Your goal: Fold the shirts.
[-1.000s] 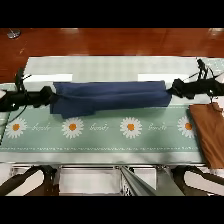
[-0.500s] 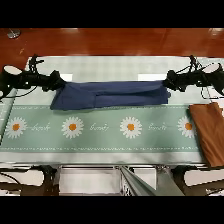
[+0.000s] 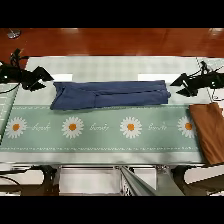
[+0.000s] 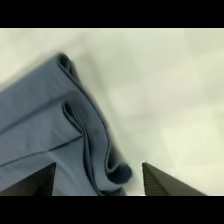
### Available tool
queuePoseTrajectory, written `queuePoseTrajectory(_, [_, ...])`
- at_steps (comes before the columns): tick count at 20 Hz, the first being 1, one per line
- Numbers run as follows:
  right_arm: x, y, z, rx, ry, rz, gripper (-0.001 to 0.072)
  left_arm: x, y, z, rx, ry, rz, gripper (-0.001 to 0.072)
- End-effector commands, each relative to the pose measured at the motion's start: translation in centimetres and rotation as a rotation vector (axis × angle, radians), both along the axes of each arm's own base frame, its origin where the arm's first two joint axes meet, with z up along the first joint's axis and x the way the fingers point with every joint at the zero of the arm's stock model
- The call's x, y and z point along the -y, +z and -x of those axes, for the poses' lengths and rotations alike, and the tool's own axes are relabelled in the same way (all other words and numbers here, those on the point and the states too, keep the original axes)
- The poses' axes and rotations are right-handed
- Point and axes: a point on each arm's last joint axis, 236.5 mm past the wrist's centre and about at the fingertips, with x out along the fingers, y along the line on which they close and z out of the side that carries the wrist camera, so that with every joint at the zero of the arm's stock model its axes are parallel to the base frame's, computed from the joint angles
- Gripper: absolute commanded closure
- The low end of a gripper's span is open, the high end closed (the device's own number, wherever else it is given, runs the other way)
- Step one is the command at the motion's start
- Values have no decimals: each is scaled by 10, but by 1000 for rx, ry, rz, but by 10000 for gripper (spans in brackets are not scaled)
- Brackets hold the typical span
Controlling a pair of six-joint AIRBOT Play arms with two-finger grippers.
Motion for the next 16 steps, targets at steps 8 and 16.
queuePoseTrajectory(8, [-95,-16,5,-75,194,-137,674,104,-9,11,28,-243,-47,102])
queuePoseTrajectory(16, [-71,135,53,240,372,208,692,232,7,16,176,-434,45,686])
